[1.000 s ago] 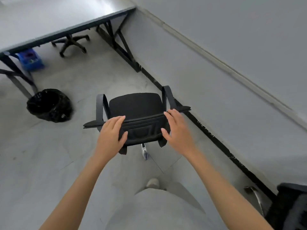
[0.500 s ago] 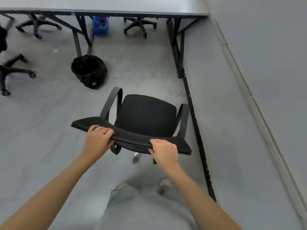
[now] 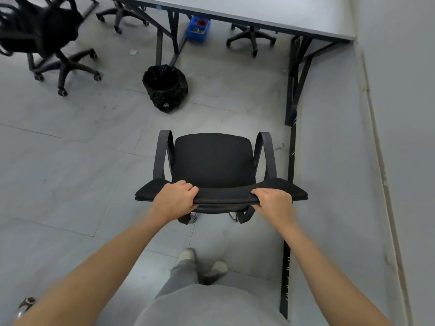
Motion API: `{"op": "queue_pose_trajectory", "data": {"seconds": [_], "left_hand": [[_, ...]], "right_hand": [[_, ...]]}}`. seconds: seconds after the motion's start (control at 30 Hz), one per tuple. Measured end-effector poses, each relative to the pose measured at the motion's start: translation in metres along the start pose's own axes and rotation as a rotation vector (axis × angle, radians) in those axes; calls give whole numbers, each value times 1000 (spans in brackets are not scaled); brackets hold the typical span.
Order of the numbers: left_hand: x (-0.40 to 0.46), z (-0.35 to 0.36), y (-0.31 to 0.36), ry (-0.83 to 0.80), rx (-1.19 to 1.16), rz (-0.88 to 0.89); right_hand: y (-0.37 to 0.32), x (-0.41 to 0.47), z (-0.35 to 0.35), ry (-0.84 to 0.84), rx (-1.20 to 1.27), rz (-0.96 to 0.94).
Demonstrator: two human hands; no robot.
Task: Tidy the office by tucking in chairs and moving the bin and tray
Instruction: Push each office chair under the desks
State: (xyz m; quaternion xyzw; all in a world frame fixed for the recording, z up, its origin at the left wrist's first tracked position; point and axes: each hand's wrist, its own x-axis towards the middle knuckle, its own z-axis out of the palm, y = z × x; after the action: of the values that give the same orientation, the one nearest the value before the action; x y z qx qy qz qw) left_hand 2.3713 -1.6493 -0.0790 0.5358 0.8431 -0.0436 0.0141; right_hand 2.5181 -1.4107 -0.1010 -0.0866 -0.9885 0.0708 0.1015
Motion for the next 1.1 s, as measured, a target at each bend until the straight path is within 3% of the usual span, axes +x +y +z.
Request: {"op": "queue_pose_trajectory", "data": {"seconds": [0.23, 0.53, 0.77, 1.1], "left_hand": [[61, -6, -42, -57, -56, -14], [201, -6, -86, 85, 44, 21], [305, -17, -148, 55, -5, 33], [472, -14, -189, 89, -35, -83]], "right_hand": [[18, 55, 14, -13, 6, 67], [116, 192, 14, -42, -30, 78], [160, 291, 25, -74, -56, 125], [281, 450, 32, -30, -67, 36]]}}
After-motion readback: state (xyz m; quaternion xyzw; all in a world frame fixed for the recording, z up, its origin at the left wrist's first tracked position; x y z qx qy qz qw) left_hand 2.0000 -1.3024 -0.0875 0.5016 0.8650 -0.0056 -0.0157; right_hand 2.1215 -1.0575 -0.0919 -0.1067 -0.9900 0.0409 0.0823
